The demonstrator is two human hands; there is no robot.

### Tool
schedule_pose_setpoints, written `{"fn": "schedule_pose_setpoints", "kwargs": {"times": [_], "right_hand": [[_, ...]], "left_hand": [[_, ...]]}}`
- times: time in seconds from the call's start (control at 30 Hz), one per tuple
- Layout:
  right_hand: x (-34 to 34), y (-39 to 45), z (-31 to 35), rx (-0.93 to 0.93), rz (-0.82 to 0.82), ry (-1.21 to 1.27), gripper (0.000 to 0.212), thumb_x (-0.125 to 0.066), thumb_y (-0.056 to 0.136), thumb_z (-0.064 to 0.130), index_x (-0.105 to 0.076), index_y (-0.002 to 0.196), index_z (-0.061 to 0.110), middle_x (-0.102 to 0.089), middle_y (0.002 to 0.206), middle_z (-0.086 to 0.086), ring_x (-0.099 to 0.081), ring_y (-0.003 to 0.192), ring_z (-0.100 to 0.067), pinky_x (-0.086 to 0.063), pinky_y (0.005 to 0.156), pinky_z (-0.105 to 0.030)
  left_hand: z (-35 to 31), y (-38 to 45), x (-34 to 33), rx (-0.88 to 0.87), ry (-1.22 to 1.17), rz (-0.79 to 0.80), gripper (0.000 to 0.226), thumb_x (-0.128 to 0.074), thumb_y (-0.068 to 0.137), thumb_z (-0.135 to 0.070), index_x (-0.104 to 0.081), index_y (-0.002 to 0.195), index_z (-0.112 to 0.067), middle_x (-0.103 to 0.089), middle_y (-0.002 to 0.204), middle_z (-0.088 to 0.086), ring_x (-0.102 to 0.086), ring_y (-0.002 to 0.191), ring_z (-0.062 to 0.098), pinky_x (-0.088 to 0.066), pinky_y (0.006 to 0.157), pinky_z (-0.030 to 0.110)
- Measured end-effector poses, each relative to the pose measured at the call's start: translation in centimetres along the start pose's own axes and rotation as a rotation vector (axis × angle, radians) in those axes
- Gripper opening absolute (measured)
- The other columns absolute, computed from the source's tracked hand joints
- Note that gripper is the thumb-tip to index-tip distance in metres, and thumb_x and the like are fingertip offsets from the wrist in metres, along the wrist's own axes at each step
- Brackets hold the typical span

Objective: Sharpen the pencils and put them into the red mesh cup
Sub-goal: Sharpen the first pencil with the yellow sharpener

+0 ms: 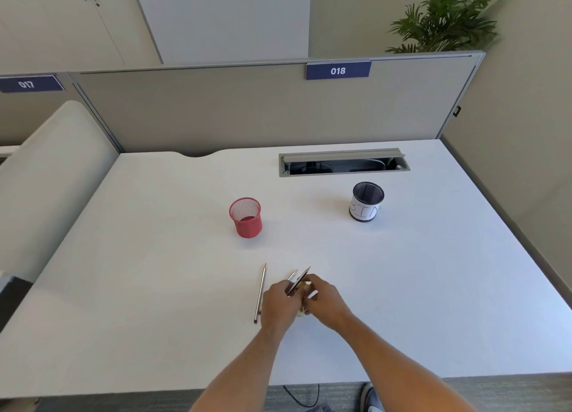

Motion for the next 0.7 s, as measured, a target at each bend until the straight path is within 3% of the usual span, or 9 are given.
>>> {"fn": "schedule_pose_setpoints", "kwargs": {"times": [0.1,0.17,0.3,0.37,0.43,0.5,0.57,0.7], "right_hand": [[0.0,0.1,-0.1,-0.012,0.016,0.079,0.039,-0.067,0.079,0.004,-0.066,0.109,0.029,-0.073,0.095,-0.008,-0.074,0.079,-0.025,-0.063,0.070,-0.031],[0.2,0.1,-0.4,-0.026,0.017,0.131,0.037,-0.071,0.079,0.003,-0.069,0.108,0.025,-0.075,0.091,-0.010,-0.075,0.080,-0.021,-0.064,0.073,-0.033],[1.0,0.1,-0.5,-0.019,-0.003,0.160,0.029,-0.070,0.086,0.005,-0.075,0.108,0.023,-0.078,0.083,-0.007,-0.075,0.075,-0.019,-0.060,0.078,-0.036],[1.0,0.0,0.0,-0.002,0.011,0.143,0.024,-0.072,0.088,0.014,-0.078,0.100,0.034,-0.078,0.087,-0.007,-0.073,0.073,-0.015,-0.057,0.074,-0.031],[1.0,-0.1,0.6,0.012,0.026,0.130,0.012,-0.073,0.091,0.030,-0.080,0.099,0.035,-0.078,0.089,-0.004,-0.070,0.072,-0.011,-0.053,0.068,-0.024],[1.3,-0.1,0.8,0.013,0.024,0.130,0.017,-0.068,0.095,0.035,-0.082,0.098,0.026,-0.078,0.087,-0.002,-0.069,0.071,-0.010,-0.052,0.067,-0.023],[1.6,0.1,0.8,-0.009,0.036,0.150,0.022,-0.062,0.099,0.027,-0.081,0.097,0.016,-0.077,0.086,-0.006,-0.068,0.071,-0.012,-0.053,0.068,-0.026],[1.7,0.0,0.8,-0.034,0.121,0.202,0.026,-0.065,0.097,0.035,-0.080,0.094,0.014,-0.075,0.082,-0.003,-0.069,0.073,-0.013,-0.053,0.066,-0.023]], "left_hand": [[0.1,0.6,0.0,-0.020,0.005,0.058,0.036,-0.071,0.082,-0.048,-0.060,0.058,-0.024,-0.061,0.052,-0.011,-0.053,0.049,0.001,-0.038,0.049,0.016],[0.1,0.8,0.1,-0.038,0.026,0.081,0.041,-0.069,0.086,-0.043,-0.054,0.053,-0.026,-0.055,0.047,-0.015,-0.048,0.046,0.001,-0.032,0.044,0.012],[0.0,0.9,-0.8,-0.019,-0.049,0.194,0.029,-0.058,0.097,-0.037,-0.066,0.074,-0.021,-0.073,0.074,-0.002,-0.060,0.066,0.009,-0.044,0.060,0.020],[-0.1,0.7,-0.8,0.004,-0.150,0.246,0.032,-0.056,0.101,-0.034,-0.069,0.077,-0.018,-0.070,0.070,-0.004,-0.060,0.065,0.009,-0.043,0.058,0.019],[-0.1,0.5,-0.6,0.044,-0.263,0.285,0.034,-0.056,0.103,-0.032,-0.072,0.078,-0.017,-0.067,0.066,-0.008,-0.059,0.058,0.005,-0.041,0.050,0.013],[0.0,0.3,-0.3,0.079,-0.295,0.312,0.034,-0.059,0.102,-0.034,-0.073,0.078,-0.015,-0.069,0.067,-0.005,-0.057,0.051,0.003,-0.038,0.045,0.013],[0.3,0.2,-0.2,0.115,-0.283,0.341,0.034,-0.064,0.098,-0.042,-0.073,0.083,-0.013,-0.070,0.072,0.000,-0.054,0.050,0.006,-0.034,0.045,0.017],[-0.3,0.0,-0.2,0.116,-0.314,0.355,0.038,-0.074,0.089,-0.048,-0.073,0.087,-0.010,-0.069,0.074,0.001,-0.047,0.049,0.009,-0.031,0.048,0.019]]}}
Point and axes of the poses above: each hand's wrist, its own y-axis towards the middle knuckle, its own x-axis out of the back of the hand, z = x × y, the point moved 9 cm from there along y, towards the middle knuckle
